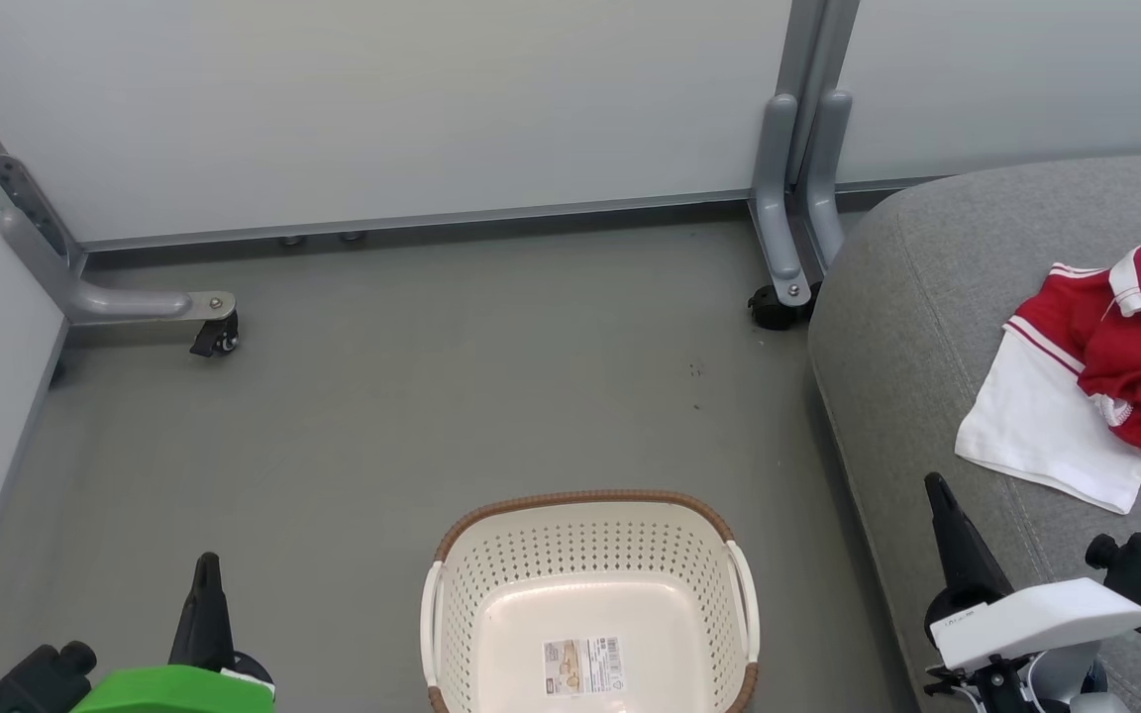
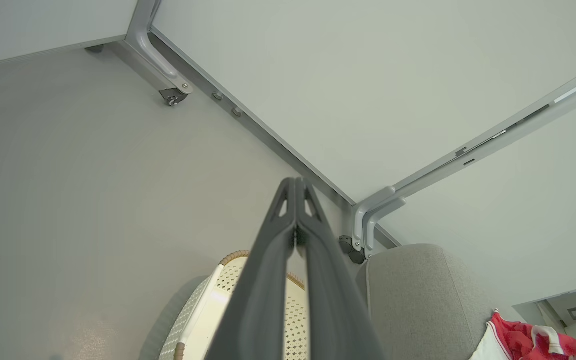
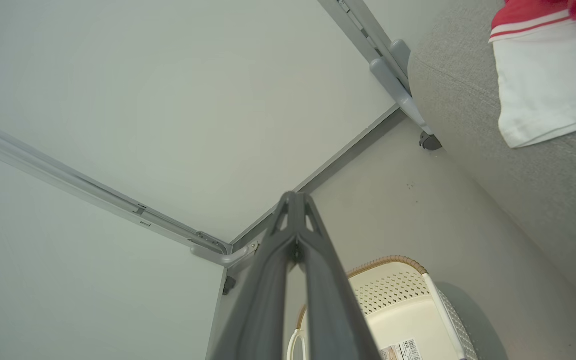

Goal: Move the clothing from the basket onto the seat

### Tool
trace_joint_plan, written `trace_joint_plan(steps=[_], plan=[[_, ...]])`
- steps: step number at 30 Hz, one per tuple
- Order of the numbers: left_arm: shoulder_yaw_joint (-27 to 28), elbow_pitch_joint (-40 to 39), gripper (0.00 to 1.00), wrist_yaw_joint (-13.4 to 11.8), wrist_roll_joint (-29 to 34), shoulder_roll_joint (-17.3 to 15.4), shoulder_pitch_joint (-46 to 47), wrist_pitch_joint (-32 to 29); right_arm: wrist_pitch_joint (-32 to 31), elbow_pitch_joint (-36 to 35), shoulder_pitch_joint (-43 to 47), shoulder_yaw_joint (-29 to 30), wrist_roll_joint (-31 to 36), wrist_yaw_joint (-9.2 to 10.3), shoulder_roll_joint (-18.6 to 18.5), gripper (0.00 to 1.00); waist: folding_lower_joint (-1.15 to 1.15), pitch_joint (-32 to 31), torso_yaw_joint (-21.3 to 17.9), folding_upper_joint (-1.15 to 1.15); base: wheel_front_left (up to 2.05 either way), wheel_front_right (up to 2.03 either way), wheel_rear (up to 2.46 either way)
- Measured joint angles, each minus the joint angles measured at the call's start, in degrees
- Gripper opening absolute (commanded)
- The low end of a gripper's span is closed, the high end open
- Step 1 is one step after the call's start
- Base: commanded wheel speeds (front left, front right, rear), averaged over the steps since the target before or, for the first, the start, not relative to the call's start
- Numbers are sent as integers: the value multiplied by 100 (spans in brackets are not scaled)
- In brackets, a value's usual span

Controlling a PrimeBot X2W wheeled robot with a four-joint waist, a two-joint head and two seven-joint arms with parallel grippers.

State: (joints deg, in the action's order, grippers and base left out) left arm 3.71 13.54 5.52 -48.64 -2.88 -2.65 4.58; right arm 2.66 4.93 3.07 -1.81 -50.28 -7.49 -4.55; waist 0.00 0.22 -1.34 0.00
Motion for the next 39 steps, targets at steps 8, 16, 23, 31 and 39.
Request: trace_joint_plan(steps=[8,16,23,31,39], plan=[[32,4,0,11,-565,0,114,-146,-65,116,-112,58,-593,1,-16,0,0,0,13,0,0,0,0],[66,10,0,46,-1089,0,216,-281,-158,224,-224,114,-1122,1,-23,0,0,-1,25,0,0,0,0],[101,13,0,56,-1530,1,278,-397,-216,312,-309,163,-1563,1,-25,0,0,-1,37,0,0,0,0],[132,20,0,78,-1971,1,373,-508,-287,409,-390,224,-2033,1,-26,0,0,-1,49,0,0,0,0],[157,26,0,101,-2407,1,463,-613,-360,497,-467,283,-2465,1,-26,0,0,-2,62,0,0,0,0]])
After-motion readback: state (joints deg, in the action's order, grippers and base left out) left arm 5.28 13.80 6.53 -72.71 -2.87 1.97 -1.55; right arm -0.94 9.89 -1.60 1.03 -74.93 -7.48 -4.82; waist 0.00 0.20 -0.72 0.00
